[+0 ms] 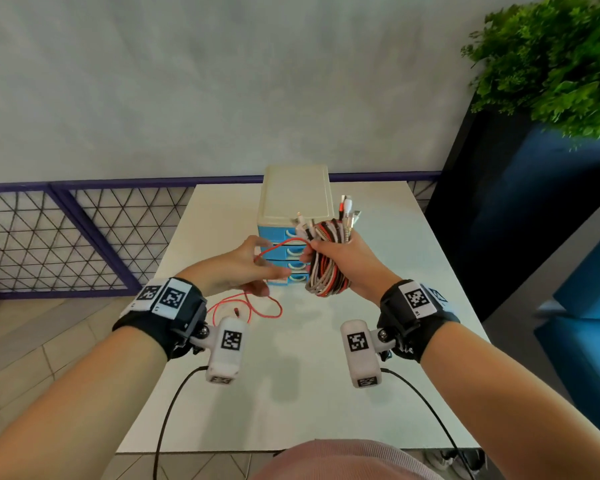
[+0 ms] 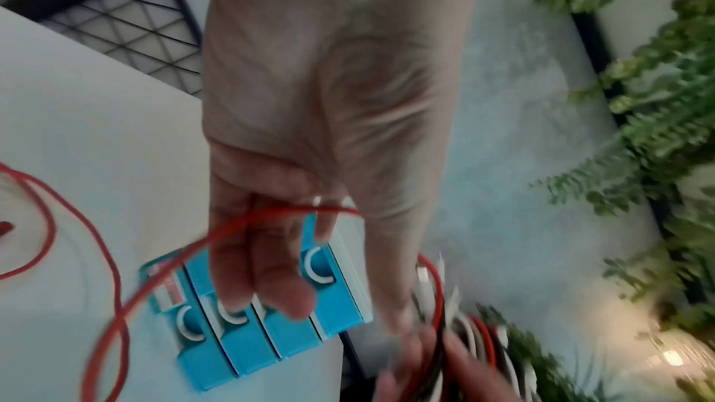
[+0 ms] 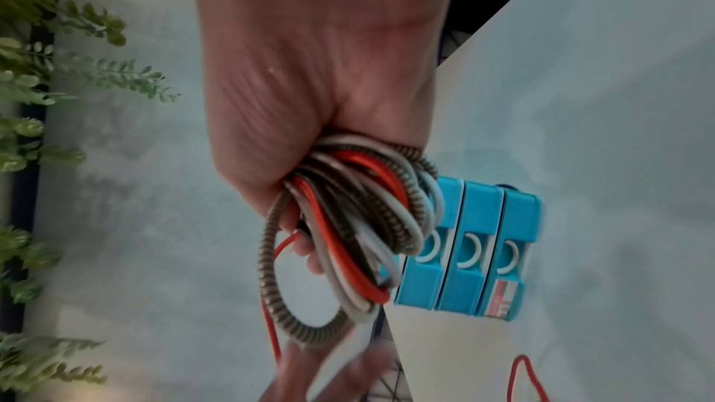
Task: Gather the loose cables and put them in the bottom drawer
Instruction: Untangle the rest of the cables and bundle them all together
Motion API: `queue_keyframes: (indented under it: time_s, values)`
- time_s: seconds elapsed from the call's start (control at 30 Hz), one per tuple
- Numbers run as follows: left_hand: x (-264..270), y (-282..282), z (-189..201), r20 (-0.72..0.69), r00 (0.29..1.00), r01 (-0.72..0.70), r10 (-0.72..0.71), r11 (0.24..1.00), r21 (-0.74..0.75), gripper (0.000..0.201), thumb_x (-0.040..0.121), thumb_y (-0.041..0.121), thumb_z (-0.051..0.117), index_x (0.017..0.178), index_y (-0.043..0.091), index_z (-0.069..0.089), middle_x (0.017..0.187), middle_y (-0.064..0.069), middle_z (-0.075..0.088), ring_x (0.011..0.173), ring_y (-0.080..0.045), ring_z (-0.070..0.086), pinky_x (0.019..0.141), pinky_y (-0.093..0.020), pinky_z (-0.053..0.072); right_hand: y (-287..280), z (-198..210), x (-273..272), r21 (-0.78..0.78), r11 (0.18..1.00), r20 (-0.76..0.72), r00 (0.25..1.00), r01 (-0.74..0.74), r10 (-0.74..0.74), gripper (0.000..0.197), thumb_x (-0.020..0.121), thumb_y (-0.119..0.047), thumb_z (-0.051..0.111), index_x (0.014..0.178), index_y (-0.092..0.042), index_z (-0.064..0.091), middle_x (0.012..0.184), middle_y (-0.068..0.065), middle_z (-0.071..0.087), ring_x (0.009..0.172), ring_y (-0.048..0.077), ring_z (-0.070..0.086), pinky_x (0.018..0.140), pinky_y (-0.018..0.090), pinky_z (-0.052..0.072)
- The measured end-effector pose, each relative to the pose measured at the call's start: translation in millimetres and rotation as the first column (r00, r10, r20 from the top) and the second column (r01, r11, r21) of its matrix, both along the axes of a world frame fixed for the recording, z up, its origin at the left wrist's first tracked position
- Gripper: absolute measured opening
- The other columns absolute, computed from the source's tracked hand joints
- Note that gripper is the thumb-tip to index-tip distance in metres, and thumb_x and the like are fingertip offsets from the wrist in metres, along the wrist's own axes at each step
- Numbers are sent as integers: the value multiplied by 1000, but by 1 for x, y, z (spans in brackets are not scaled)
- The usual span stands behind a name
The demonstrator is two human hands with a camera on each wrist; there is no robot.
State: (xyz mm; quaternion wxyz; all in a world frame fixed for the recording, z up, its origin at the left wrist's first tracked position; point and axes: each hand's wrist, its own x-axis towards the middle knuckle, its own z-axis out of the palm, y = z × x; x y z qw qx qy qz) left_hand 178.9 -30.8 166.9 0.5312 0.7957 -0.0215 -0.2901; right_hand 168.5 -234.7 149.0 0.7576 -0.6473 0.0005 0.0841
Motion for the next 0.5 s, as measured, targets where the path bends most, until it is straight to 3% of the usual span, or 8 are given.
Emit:
queue_keyframes:
  time_s: [0.07,0.1,0.2,0.37,0.43,0.5]
  values:
    - [-2,10,-4,-109,994,-14,0,992,-124,47,75,49,64,103,13,53,80,-3,61,47,-11,45,55,-24,49,-8,-2,5,-7,998,-10,998,63,-63,9,94,-2,54,103,-4,58,79,8,68,71,19,68,71,37,58]
    - [-2,12,-5,-160,987,-50,15,974,-219,37,85,49,54,92,13,55,70,0,53,44,-10,37,53,-24,46,-11,-3,7,-25,997,-13,997,78,-79,13,94,-3,55,107,-3,56,80,7,68,71,19,67,71,36,58]
    - [-4,8,-3,-259,962,-203,92,872,-446,29,101,29,35,82,16,53,63,4,43,47,-8,35,55,-23,43,-11,-8,13,-94,989,-20,993,115,-118,22,93,-4,57,114,-2,54,82,7,69,73,19,67,75,37,58]
    - [-4,-11,10,-334,929,-337,159,736,-587,21,93,20,50,81,16,67,64,6,59,54,-6,57,56,-21,56,-1,-11,15,-148,986,-11,996,83,-86,19,92,-21,62,105,-7,59,83,7,69,78,21,67,82,41,58]
    - [-6,-21,15,-337,931,-329,143,730,-598,15,83,21,60,77,15,73,66,4,64,56,-7,63,56,-21,57,4,-10,14,-129,991,8,999,43,-43,22,93,-32,61,99,-11,61,85,8,68,82,23,68,85,42,57]
    - [-8,-32,17,-307,943,-289,129,774,-564,11,82,20,64,81,12,71,68,2,67,58,-6,64,58,-20,58,9,-10,12,-99,995,39,999,-5,9,31,94,-40,56,103,-10,63,92,8,70,90,23,70,87,40,56]
